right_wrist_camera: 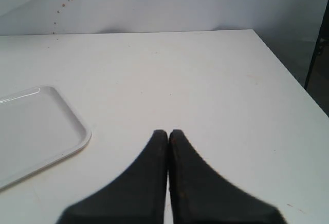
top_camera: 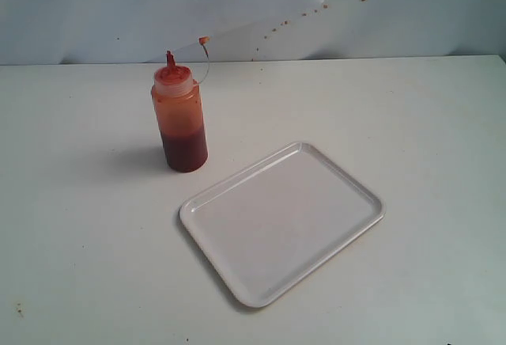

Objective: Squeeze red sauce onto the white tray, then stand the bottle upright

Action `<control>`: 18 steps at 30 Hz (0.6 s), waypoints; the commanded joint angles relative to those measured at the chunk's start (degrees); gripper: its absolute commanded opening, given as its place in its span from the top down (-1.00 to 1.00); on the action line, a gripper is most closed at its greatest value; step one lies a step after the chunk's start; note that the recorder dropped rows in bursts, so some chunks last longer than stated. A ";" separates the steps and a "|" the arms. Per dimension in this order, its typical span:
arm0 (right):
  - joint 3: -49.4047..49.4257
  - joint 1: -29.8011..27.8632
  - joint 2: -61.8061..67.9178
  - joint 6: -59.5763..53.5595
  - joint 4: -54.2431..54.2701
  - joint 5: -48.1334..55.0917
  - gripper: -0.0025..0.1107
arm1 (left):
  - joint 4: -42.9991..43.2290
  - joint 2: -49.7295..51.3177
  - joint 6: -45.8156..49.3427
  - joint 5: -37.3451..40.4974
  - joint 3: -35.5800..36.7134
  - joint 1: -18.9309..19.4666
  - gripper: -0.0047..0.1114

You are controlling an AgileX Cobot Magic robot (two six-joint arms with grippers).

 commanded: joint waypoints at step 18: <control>0.20 0.13 -0.30 -0.15 0.17 -0.17 0.96 | 1.84 -0.19 -0.11 -0.47 0.30 0.17 0.91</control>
